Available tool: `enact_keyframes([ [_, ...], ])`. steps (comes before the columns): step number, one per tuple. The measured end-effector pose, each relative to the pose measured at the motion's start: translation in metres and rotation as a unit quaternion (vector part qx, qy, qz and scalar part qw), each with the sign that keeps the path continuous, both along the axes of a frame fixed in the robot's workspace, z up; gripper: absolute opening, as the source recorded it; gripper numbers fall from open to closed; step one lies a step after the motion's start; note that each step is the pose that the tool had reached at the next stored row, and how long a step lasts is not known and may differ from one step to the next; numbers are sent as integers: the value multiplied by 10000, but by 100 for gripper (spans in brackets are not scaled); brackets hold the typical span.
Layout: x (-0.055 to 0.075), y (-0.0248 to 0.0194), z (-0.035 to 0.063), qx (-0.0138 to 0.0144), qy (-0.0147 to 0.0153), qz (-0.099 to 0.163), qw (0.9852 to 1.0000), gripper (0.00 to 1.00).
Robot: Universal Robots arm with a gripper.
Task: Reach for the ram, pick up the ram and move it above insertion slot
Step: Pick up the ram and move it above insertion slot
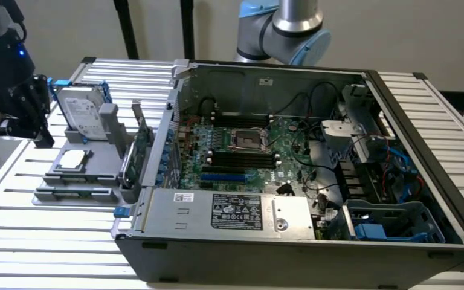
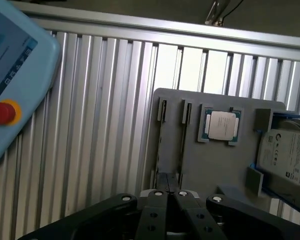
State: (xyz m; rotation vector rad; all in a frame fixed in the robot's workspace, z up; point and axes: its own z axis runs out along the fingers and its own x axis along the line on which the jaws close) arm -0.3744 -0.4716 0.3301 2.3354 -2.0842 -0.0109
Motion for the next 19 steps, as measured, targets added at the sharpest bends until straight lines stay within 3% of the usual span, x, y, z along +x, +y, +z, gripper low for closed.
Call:
enact_keyframes([
  [10,2,7,-6,0,4,-112,9999,11],
  [13,4,7,-8,1,4,-113,9999,17],
  [17,14,7,-39,0,4,-113,9999,36],
  [19,16,7,-75,1,4,-113,9999,36],
])
